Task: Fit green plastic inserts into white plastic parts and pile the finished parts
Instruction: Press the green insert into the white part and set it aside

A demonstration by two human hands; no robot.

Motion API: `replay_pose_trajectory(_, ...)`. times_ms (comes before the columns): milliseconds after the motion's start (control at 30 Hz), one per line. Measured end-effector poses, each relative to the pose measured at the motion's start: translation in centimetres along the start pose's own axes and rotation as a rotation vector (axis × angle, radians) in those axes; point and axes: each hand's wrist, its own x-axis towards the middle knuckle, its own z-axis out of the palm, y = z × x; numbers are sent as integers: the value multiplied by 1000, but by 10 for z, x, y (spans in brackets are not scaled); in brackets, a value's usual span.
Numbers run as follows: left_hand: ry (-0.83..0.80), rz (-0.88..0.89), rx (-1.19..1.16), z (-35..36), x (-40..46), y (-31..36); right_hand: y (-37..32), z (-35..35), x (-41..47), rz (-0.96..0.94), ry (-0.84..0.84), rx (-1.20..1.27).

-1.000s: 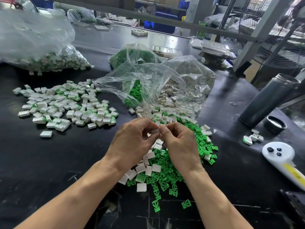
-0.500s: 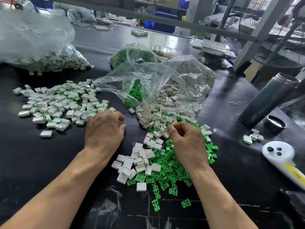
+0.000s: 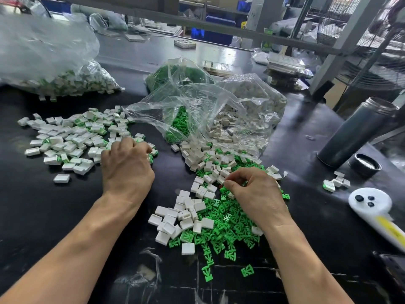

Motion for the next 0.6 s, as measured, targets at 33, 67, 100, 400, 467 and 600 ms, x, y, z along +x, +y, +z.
replay_pose_trajectory(33,-2,25,-46,-1,-1,2,-1,0,-1,-3,-12,-22)
replay_pose_trajectory(67,-10,61,-113,-2,-3,4,-2,-1,-1,-8,-24,-49)
replay_pose_trajectory(100,-33,103,-197,-2,-6,7,-3,0,-1,-15,-34,-80)
replay_pose_trajectory(400,-354,162,-374,7,-36,41,-6,3,-1,-17,-100,-220)
replay_pose_trajectory(467,-350,144,-359,7,-37,44,-7,4,-1,-23,-82,-226)
replay_pose_trajectory(600,-351,125,-342,5,-38,46,-7,7,0,-32,-67,-219)
